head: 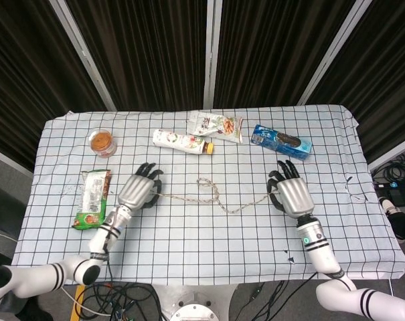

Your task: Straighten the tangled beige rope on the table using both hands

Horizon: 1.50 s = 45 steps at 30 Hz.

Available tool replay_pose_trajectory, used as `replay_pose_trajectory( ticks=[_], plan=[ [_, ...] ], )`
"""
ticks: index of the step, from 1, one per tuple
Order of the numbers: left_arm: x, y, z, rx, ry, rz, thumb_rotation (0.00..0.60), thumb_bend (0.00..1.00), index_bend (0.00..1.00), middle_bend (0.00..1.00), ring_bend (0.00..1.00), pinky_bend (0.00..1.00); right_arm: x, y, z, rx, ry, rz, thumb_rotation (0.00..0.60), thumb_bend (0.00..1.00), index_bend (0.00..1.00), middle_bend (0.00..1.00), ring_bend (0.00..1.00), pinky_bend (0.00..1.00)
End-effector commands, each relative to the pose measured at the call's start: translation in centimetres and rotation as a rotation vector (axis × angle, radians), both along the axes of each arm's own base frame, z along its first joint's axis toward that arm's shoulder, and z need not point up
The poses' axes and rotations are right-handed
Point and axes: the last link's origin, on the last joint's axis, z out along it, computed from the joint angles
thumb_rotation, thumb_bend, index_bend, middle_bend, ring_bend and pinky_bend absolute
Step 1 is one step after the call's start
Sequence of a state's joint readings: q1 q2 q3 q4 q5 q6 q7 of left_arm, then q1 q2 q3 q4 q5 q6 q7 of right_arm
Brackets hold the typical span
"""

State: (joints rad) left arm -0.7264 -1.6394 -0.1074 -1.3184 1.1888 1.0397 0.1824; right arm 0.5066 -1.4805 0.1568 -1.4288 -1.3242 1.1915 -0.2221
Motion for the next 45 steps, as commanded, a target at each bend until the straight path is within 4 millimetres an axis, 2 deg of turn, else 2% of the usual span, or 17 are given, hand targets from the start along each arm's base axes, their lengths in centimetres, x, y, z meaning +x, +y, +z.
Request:
replay_pose_trajectory(
  ticks=[1,5,8,11,23,37,40,45],
  plan=[
    [-3.4,-0.8,2.3,0.053,0.000,0.040,0.600,0.44,0.57,0.18,0.00,0.00,-1.8,0.1,1.7,-0.018,-0.022,-0.067,0.600,0.71,0.67,0.30,0.05,0.00],
    [-6.8,-1.8,4.2,0.102,-0.007,0.099,0.600,0.43,0.57,0.18,0.00,0.00,-3.9,0.2,2.9,-0.034,-0.030,-0.136,0.600,0.71,0.67,0.30,0.05,0.00],
    [-8.5,-2.5,4.9,0.116,-0.015,0.128,0.600,0.43,0.57,0.18,0.00,0.00,-5.2,0.3,3.4,-0.048,-0.019,-0.170,0.600,0.71,0.67,0.30,0.05,0.00],
    [-9.4,-2.9,5.0,0.113,-0.015,0.134,0.600,0.43,0.57,0.18,0.00,0.00,-6.3,0.4,3.5,-0.053,-0.016,-0.201,0.600,0.71,0.67,0.30,0.05,0.00],
    [-10.0,-2.4,4.1,0.121,-0.002,0.121,0.600,0.43,0.57,0.18,0.00,0.00,-10.0,1.0,2.8,-0.082,0.003,-0.293,0.600,0.71,0.67,0.30,0.05,0.00],
    [-11.1,-2.0,3.5,0.120,0.001,0.162,0.600,0.43,0.57,0.18,0.00,0.00,-11.3,1.5,1.8,-0.076,-0.003,-0.325,0.600,0.70,0.67,0.29,0.03,0.00],
    [-11.3,-2.1,3.3,0.118,0.008,0.164,0.600,0.41,0.55,0.18,0.00,0.00,-11.5,1.6,1.5,-0.065,0.003,-0.329,0.600,0.62,0.62,0.27,0.01,0.00],
    [-11.4,-2.2,3.1,0.119,0.010,0.160,0.600,0.35,0.39,0.17,0.00,0.00,-11.7,1.9,1.3,-0.050,0.008,-0.342,0.600,0.30,0.38,0.19,0.00,0.00]
  ],
)
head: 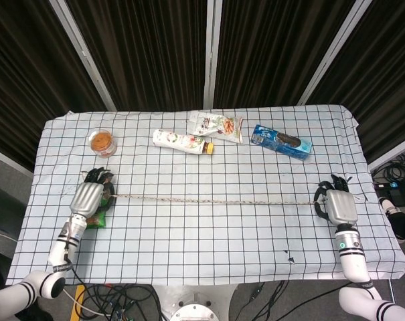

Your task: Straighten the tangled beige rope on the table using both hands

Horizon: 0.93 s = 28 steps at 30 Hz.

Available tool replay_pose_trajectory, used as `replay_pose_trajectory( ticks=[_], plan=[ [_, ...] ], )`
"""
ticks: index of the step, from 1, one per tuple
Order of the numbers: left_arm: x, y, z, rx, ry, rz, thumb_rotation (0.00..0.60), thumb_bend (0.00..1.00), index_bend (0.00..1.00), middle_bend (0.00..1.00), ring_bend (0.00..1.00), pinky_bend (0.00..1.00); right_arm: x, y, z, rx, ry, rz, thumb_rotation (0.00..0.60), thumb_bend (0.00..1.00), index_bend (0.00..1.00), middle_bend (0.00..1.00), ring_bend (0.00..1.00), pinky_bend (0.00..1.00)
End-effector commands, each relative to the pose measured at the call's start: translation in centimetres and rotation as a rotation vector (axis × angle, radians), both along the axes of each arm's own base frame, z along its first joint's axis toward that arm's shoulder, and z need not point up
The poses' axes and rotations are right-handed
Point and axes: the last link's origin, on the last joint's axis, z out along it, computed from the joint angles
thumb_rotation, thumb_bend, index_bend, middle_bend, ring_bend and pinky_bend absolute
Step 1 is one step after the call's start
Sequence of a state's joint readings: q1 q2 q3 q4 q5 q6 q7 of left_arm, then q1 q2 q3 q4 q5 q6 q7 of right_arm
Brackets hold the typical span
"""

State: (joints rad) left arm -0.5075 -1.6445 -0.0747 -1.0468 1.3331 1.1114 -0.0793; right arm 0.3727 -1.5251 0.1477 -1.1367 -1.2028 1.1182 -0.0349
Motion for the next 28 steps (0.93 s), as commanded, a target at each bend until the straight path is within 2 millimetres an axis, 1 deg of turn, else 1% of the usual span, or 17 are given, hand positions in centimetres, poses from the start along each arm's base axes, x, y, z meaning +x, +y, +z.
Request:
replay_pose_trajectory(
  ticks=[1,2,4,6,8,10,13,14,15,16,19,21,24,26,28],
  plan=[
    [0.0,0.0,0.0,0.002,0.002,-0.003,0.600,0.34,0.37,0.17,0.00,0.00,0.0,0.2,0.0,0.005,-0.002,-0.005,0.600,0.25,0.34,0.18,0.00,0.00],
    [0.0,0.0,0.1,0.006,-0.002,-0.003,0.600,0.31,0.33,0.17,0.00,0.00,0.0,0.3,0.0,0.006,-0.001,-0.006,0.600,0.22,0.30,0.17,0.00,0.00],
    [0.2,-0.1,0.2,0.013,-0.010,-0.006,0.600,0.28,0.29,0.16,0.00,0.00,0.1,0.3,0.2,0.002,-0.005,-0.004,0.600,0.19,0.25,0.16,0.00,0.00],
    [0.4,-0.2,0.7,0.027,-0.025,-0.015,0.600,0.26,0.27,0.16,0.00,0.00,0.3,0.4,0.6,-0.013,-0.014,0.004,0.600,0.18,0.20,0.15,0.00,0.00],
    [0.6,-0.3,1.9,0.058,-0.043,-0.024,0.600,0.25,0.27,0.16,0.00,0.00,0.8,0.5,1.5,-0.037,-0.019,0.027,0.600,0.18,0.18,0.14,0.00,0.00],
    [0.5,-0.4,3.5,0.098,-0.056,-0.026,0.600,0.24,0.27,0.16,0.00,0.00,1.3,0.8,2.6,-0.060,-0.027,0.050,0.600,0.18,0.18,0.14,0.00,0.00],
    [-0.2,-0.9,6.9,0.161,-0.071,-0.008,0.600,0.23,0.27,0.16,0.00,0.00,2.1,1.8,4.8,-0.083,-0.027,0.091,0.600,0.19,0.18,0.15,0.00,0.00],
    [-0.6,-1.3,8.3,0.186,-0.078,0.006,0.600,0.23,0.27,0.16,0.00,0.00,2.4,2.3,5.7,-0.082,-0.019,0.103,0.600,0.19,0.18,0.16,0.00,0.00],
    [-0.9,-1.6,9.3,0.205,-0.081,0.017,0.600,0.23,0.27,0.16,0.00,0.00,2.6,2.7,6.3,-0.075,-0.010,0.113,0.600,0.20,0.18,0.16,0.00,0.00],
    [-1.4,-2.2,10.5,0.233,-0.086,0.032,0.600,0.23,0.27,0.16,0.00,0.00,2.8,3.3,7.1,-0.069,-0.001,0.123,0.600,0.20,0.18,0.16,0.00,0.00],
    [-2.5,-3.8,12.9,0.294,-0.087,0.064,0.600,0.22,0.27,0.16,0.00,0.00,3.3,4.7,8.5,-0.077,0.013,0.140,0.600,0.20,0.18,0.16,0.00,0.00],
    [-3.4,-5.5,14.5,0.331,-0.081,0.097,0.600,0.22,0.27,0.16,0.00,0.00,3.6,6.0,9.5,-0.102,0.011,0.147,0.600,0.20,0.18,0.16,0.00,0.00],
    [-4.1,-7.8,15.5,0.356,-0.084,0.128,0.600,0.22,0.27,0.16,0.00,0.00,3.7,7.5,10.2,-0.124,0.004,0.147,0.600,0.20,0.18,0.15,0.00,0.00],
    [-4.4,-9.4,15.9,0.378,-0.083,0.140,0.600,0.22,0.27,0.16,0.00,0.00,3.6,8.4,10.4,-0.133,0.001,0.146,0.600,0.20,0.18,0.15,0.00,0.00],
    [-4.4,-10.6,16.0,0.388,-0.081,0.145,0.600,0.22,0.27,0.16,0.00,0.00,3.6,9.2,10.4,-0.133,-0.002,0.143,0.600,0.20,0.18,0.15,0.00,0.00]
  ],
)
